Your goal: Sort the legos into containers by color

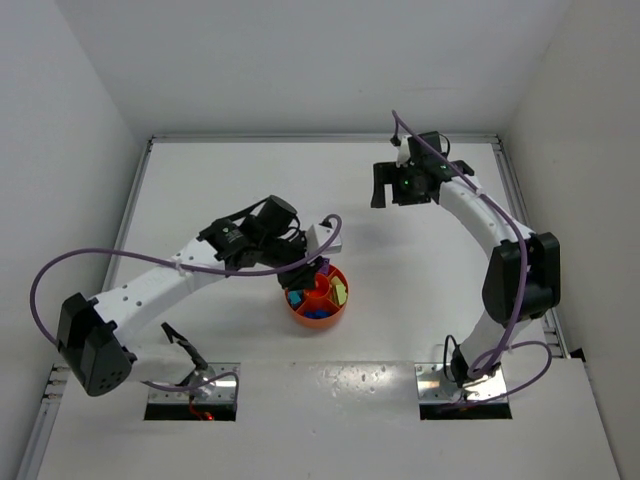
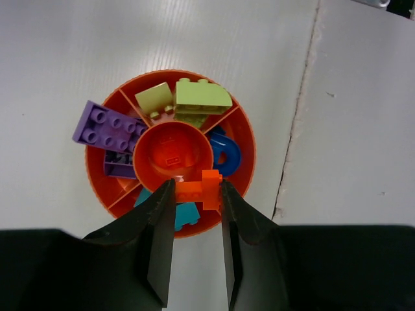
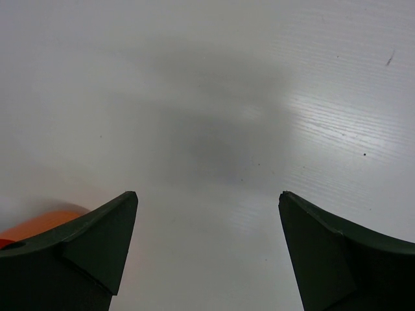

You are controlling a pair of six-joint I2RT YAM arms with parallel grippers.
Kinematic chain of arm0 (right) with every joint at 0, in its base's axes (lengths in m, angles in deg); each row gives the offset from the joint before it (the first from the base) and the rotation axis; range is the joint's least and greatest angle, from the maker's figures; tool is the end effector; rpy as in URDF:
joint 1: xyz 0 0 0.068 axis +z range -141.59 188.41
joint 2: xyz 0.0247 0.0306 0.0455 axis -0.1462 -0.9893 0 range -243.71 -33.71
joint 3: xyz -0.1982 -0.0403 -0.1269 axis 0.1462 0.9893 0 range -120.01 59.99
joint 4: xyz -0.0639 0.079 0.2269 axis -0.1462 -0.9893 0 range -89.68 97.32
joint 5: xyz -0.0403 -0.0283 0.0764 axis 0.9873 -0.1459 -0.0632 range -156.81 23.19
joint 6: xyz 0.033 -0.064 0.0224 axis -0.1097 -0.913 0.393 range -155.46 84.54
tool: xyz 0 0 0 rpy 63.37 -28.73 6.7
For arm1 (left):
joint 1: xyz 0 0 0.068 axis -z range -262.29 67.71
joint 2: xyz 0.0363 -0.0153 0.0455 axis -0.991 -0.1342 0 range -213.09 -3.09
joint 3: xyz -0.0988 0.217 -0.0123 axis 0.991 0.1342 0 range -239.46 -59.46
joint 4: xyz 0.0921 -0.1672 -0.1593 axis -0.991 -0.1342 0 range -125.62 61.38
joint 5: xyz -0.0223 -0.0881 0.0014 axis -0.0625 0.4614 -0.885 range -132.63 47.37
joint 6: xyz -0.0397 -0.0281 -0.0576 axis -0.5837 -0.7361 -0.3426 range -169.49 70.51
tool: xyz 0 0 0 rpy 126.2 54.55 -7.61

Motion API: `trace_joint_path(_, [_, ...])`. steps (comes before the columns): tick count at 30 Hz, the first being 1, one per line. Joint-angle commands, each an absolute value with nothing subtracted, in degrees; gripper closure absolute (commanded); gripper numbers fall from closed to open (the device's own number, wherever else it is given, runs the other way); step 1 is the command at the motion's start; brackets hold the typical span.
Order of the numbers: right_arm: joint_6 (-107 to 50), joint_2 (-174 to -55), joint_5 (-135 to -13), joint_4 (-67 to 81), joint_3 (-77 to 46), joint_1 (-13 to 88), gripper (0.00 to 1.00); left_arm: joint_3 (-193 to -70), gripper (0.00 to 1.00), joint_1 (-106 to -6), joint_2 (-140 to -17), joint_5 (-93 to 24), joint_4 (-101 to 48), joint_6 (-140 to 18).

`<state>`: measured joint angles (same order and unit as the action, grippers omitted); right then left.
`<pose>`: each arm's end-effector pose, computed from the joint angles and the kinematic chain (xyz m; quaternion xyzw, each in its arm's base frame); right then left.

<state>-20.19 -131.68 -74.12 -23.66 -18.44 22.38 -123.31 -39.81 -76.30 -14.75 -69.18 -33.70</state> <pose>0.3637 0.0988 0.2133 -0.0109 0.9395 0.1432 0.3109 0.1833 -0.2081 0.2544 0.5160 0.7562 -0.2970 0.2714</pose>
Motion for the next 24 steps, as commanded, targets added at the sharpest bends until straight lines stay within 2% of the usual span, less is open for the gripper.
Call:
trace_joint_path(1, [-19.11, -131.09, -75.94, -22.82, -18.23, 21.42, 0.1, -123.18, 0.84, -38.17, -76.83, -13.62, -68.61, -33.15])
trace_joint_path(24, [-19.11, -131.09, -78.06, -22.29, -17.18, 20.36, 0.08, -125.03, 0.84, -35.27, -83.24, -21.62, -65.27, -35.34])
